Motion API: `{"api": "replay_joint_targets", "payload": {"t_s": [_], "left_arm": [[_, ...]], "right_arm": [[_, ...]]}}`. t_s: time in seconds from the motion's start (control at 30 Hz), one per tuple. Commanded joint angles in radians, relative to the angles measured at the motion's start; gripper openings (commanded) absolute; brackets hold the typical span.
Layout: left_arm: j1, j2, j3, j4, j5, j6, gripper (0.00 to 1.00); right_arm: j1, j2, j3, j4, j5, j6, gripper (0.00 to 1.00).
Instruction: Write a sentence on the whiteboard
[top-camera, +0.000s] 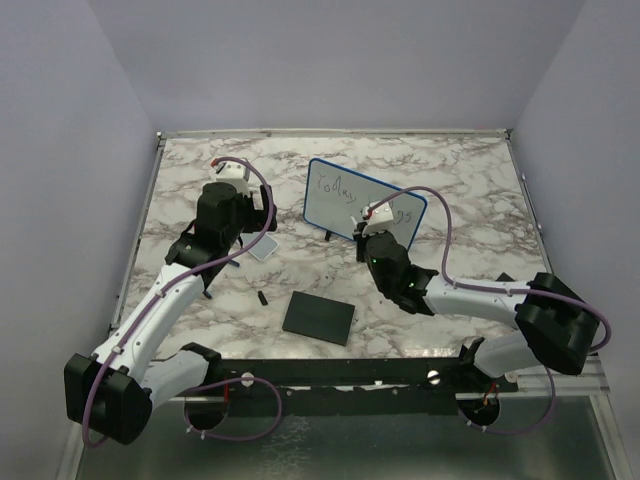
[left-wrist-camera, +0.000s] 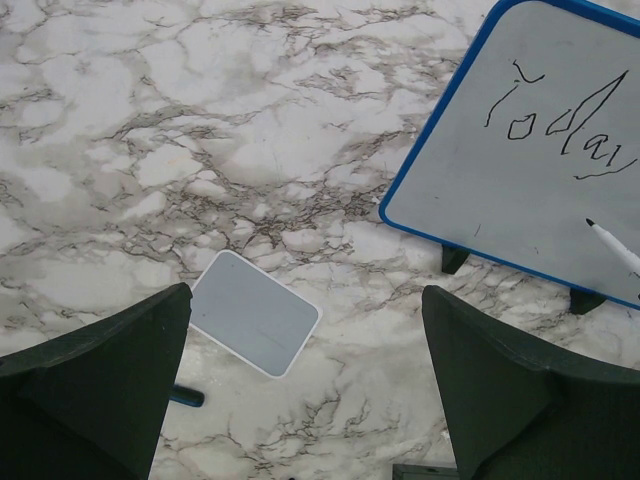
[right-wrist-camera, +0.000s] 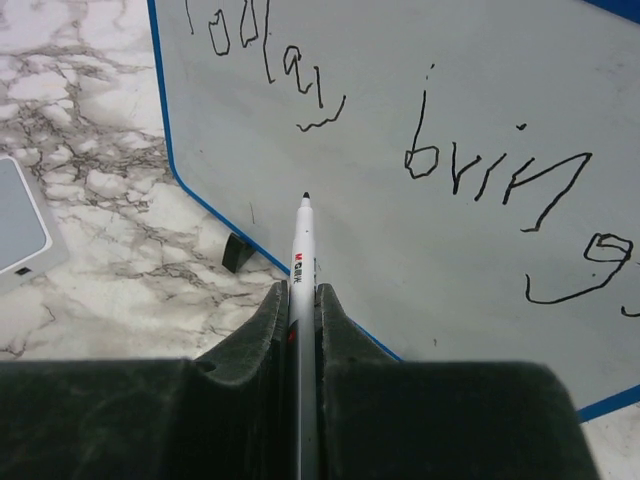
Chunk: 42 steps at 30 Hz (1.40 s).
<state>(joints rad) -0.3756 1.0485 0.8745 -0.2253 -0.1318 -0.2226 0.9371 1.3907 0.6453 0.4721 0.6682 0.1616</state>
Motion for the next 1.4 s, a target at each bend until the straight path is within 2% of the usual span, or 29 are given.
{"api": "replay_joint_targets", "payload": {"t_s": [0.0, 0.67, 1.37], "left_arm": [[-0.01, 0.004, -0.008, 0.004, -0.02, 0.01, 0.99], [-0.019, 0.004, -0.006, 0.003, -0.022, 0.011, 0.99], [-0.022, -0.004, -0.007, 0.003, -0.025, 0.012, 0.99]], "right_arm": [[0.008, 0.045, 0.045, 0.084, 0.031, -0.032, 0.0], [0.01, 0.098, 0.068, 0.053, 0.136, -0.014, 0.0], [0.009, 0.149, 0.096, 0.03, 0.103, -0.009, 0.0]]}}
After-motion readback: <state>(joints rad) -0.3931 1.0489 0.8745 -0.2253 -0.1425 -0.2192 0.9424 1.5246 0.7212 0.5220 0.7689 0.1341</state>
